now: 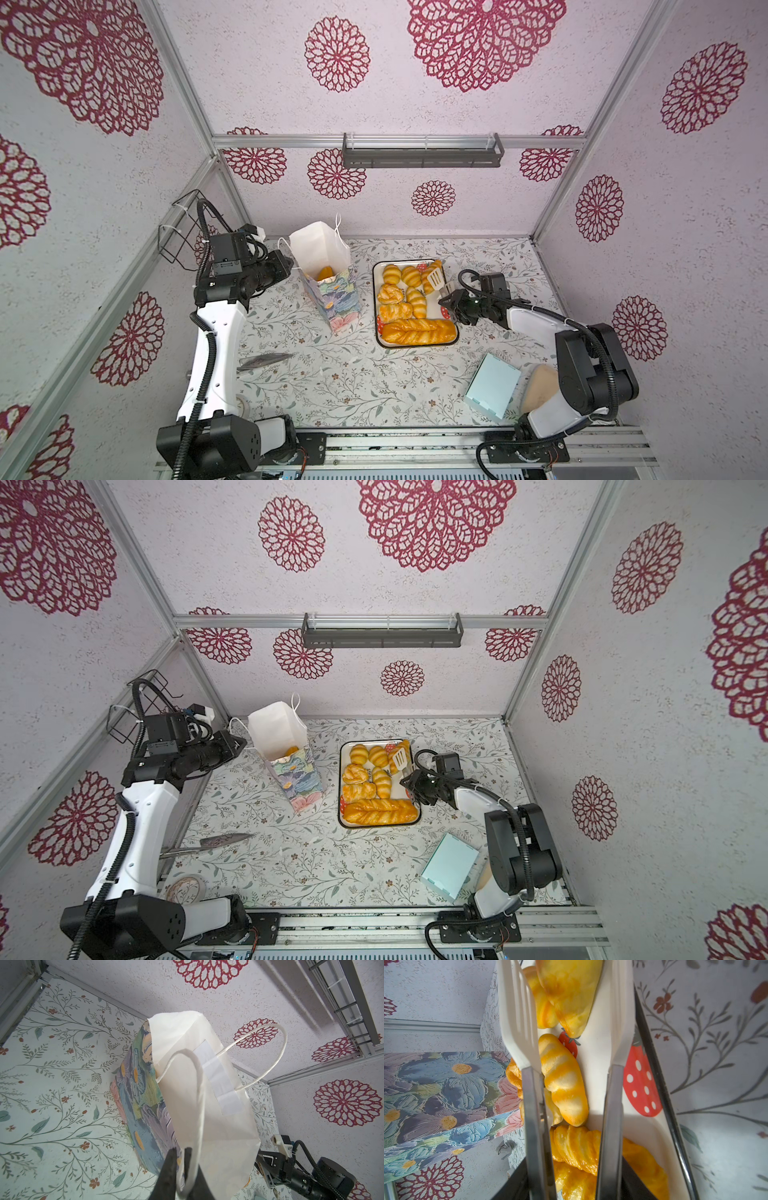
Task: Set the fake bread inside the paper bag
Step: 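Close the tongs on a croissant in the tray with the right gripper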
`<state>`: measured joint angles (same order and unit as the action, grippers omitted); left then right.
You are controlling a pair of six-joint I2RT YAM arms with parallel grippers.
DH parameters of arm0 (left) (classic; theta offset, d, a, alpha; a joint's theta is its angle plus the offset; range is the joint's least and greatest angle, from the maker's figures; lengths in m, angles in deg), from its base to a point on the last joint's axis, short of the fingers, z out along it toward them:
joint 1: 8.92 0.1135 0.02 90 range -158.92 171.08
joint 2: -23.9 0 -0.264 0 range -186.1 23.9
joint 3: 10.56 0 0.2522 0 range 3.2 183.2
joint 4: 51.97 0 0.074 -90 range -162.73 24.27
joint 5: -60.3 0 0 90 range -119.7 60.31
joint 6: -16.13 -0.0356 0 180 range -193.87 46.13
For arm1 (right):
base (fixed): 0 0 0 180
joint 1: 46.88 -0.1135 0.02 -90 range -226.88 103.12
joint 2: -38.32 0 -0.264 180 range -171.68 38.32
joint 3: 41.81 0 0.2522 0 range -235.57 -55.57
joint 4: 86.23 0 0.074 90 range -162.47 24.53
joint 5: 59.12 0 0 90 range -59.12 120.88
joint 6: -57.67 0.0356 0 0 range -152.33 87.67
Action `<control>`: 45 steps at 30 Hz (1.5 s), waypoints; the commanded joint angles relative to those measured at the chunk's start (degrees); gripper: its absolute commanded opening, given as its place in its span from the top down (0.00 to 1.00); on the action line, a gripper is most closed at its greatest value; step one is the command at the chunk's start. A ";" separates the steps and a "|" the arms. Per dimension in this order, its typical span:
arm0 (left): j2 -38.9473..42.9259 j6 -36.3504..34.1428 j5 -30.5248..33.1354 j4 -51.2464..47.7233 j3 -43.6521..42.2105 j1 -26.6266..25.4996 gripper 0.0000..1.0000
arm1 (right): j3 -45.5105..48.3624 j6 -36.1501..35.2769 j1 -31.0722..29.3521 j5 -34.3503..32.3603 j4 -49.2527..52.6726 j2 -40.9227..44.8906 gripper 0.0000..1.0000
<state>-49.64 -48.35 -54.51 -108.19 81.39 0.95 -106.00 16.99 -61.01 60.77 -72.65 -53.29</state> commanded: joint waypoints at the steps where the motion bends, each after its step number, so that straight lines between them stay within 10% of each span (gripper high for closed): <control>1: -0.22 -0.21 -0.16 0.18 0.64 -0.29 0.87 | -2.50 0.86 0.24 1.21 -2.97 -0.47 0.47; 23: -0.46 -0.58 0.12 0.18 0.64 -0.34 0.87 | -7.97 0.13 0.30 0.80 -2.11 -5.32 0.47; 45: -0.64 -0.34 0.30 0.11 0.92 -0.33 0.87 | -6.98 -2.05 0.33 -0.40 0.16 -1.55 0.77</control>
<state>-49.90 -48.35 -54.47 -108.21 81.39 0.95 -112.58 16.80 -60.91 60.42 -71.82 -59.11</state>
